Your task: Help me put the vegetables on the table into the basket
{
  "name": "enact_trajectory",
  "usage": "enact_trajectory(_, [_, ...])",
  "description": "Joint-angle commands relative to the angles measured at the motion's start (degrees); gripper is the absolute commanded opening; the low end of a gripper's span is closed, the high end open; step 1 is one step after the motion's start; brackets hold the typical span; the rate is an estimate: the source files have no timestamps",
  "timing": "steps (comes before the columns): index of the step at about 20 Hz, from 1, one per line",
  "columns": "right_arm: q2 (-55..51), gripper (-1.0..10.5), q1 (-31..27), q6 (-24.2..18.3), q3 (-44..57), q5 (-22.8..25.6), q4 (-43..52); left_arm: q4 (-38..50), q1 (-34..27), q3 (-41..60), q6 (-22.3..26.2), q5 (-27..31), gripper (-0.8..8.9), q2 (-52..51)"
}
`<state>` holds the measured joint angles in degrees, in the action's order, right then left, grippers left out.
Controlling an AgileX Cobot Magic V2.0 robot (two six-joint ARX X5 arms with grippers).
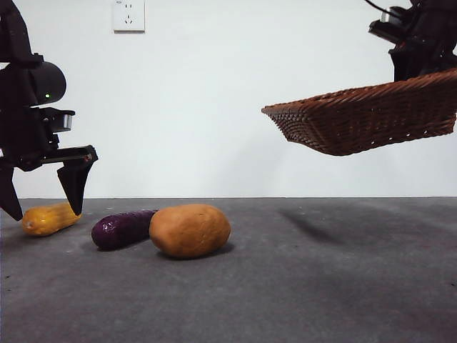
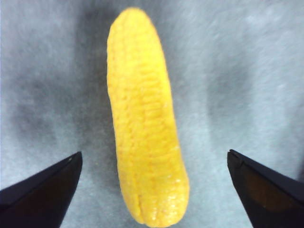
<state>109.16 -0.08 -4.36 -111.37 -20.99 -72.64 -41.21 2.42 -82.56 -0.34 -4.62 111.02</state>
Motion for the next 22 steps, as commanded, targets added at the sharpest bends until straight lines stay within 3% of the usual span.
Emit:
enact_trajectory(1, [-0.76,-0.1,0.07,-0.33,-0.13,-0.61,0.11,0.13,-0.09,0.04,0.85,0.15,3.88,0.76])
enact_trajectory(3, [-0.92,-0.1,0.07,-0.17,-0.13,-0.61,0.07,0.2,-0.04,0.07,1.14,0.2,1.14,0.76])
enact_trajectory(6, [-0.92,-0.1,0.09,-0.17,-0.13,-0.63,-0.81,-0.74,0.07,0.07,4.7,2.03,-0.17,1.7])
enact_trajectory(8, [-0.92,-0.1,0.09,-0.2,-0.13,-0.63,-1.51,-0.26,0.09,0.04,5.07,3.13,-0.09,1.95])
enact_trajectory(10, [-0.92,-0.1,0.09,-0.2,-0.13,-0.61,-2.95,-1.49,0.02,-1.01,5.05,0.39,-0.09,1.66])
enact_trajectory(12, [-0.92,-0.1,0.13,-0.17,-0.13,-0.61,-3.17,-4.52,0.09,-4.15,4.68,-6.75,-0.09,0.85])
enact_trajectory(16, [-0.92,-0.1,2.95,1.46,-0.13,1.14,-3.67,-8.44,4.31,-7.93,1.88,-28.52,-0.09,-5.07])
enact_trajectory(20, [-0.92,-0.1,9.07,4.79,-0.11,9.25,-3.69,-8.17,15.47,-7.93,1.27,-29.49,-0.09,-9.88])
enact_trajectory(22, [-0.92,-0.1,12.13,6.16,-0.11,11.04,-3.69,-6.08,20.83,-7.93,-2.67,-29.38,-0.09,-9.81])
